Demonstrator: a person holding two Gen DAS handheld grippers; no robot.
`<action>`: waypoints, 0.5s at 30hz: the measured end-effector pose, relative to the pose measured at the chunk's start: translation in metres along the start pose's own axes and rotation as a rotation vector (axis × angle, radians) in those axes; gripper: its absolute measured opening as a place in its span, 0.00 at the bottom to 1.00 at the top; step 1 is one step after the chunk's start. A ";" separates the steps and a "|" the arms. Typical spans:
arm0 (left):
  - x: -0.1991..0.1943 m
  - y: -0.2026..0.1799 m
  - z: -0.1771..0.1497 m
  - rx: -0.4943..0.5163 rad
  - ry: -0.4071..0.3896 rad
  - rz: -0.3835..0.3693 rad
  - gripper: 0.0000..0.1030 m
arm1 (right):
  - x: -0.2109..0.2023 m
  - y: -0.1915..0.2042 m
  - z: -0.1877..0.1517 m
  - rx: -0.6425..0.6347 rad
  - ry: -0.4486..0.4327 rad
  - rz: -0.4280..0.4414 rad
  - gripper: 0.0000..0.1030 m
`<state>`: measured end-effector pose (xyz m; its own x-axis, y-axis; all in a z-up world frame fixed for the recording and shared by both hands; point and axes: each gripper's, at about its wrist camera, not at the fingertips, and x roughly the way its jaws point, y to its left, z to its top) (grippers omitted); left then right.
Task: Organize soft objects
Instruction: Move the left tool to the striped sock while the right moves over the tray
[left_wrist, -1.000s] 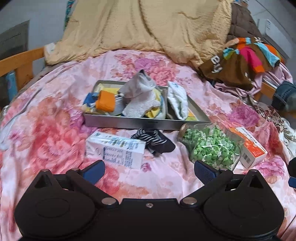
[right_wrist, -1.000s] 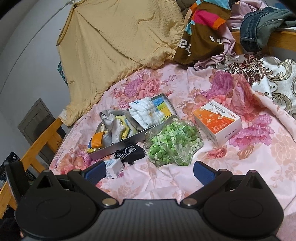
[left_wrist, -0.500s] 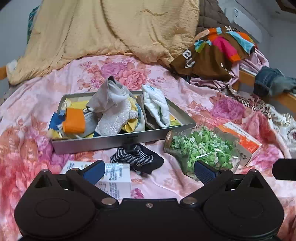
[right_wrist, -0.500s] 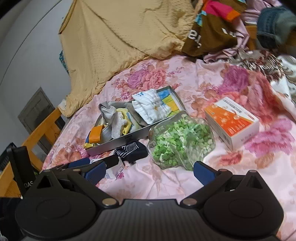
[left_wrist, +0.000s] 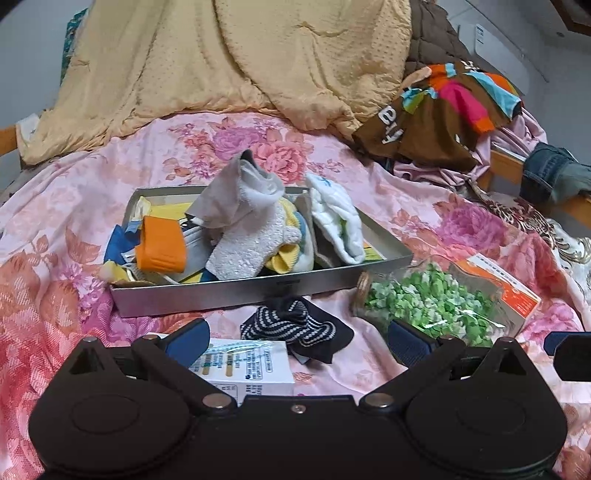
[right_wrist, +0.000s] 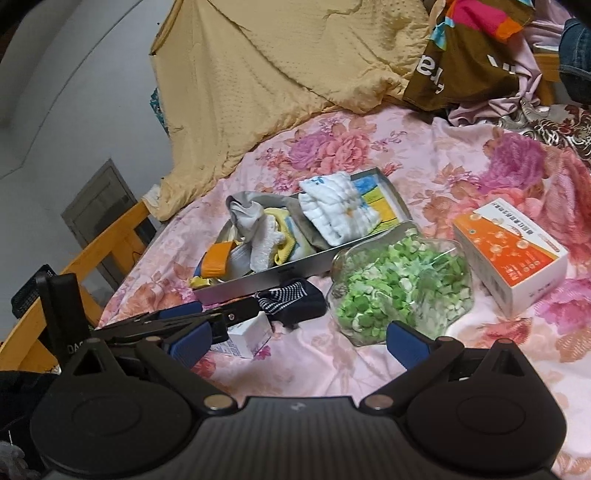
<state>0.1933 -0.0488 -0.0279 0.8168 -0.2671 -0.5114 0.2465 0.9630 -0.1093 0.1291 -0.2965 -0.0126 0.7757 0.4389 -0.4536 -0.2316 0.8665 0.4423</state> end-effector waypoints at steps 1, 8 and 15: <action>0.000 0.001 -0.001 -0.006 -0.002 0.005 0.99 | 0.001 -0.001 0.000 0.003 0.002 0.005 1.00; 0.002 0.002 -0.005 -0.037 -0.006 0.029 0.99 | 0.005 -0.002 0.001 0.010 0.002 0.029 1.00; 0.000 0.004 -0.006 -0.062 -0.016 0.058 0.99 | 0.007 0.000 0.003 0.000 -0.025 0.052 1.00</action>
<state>0.1909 -0.0445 -0.0334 0.8371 -0.2111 -0.5047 0.1665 0.9771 -0.1326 0.1361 -0.2940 -0.0129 0.7768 0.4771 -0.4110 -0.2719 0.8428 0.4644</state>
